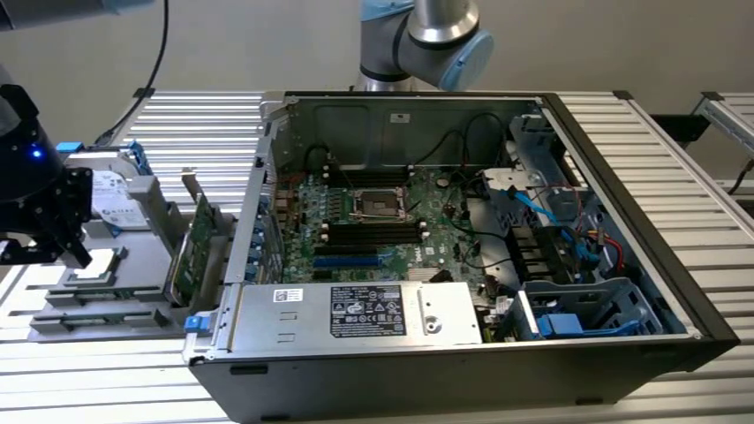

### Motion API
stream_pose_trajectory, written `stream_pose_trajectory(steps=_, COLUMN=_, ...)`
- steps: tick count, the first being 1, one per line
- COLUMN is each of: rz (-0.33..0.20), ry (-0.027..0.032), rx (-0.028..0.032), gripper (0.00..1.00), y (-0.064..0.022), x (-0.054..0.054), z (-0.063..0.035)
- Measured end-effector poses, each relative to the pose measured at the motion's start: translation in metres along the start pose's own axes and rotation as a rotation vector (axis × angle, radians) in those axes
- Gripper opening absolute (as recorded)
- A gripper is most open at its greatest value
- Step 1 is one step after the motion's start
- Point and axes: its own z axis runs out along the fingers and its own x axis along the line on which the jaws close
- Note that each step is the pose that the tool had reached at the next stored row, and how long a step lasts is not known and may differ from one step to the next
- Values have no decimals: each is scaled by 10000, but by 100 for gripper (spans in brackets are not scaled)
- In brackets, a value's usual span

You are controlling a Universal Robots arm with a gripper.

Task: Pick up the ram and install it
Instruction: 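Pick up the ram and move it above insertion slot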

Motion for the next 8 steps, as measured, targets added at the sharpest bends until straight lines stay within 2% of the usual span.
stream_pose_trajectory(steps=5, rz=-914, ry=45, rx=29, gripper=11, y=0, x=0, z=4)
stream_pose_trajectory(steps=8, rz=-1242, ry=59, rx=41, gripper=11, y=20, x=4, z=6)
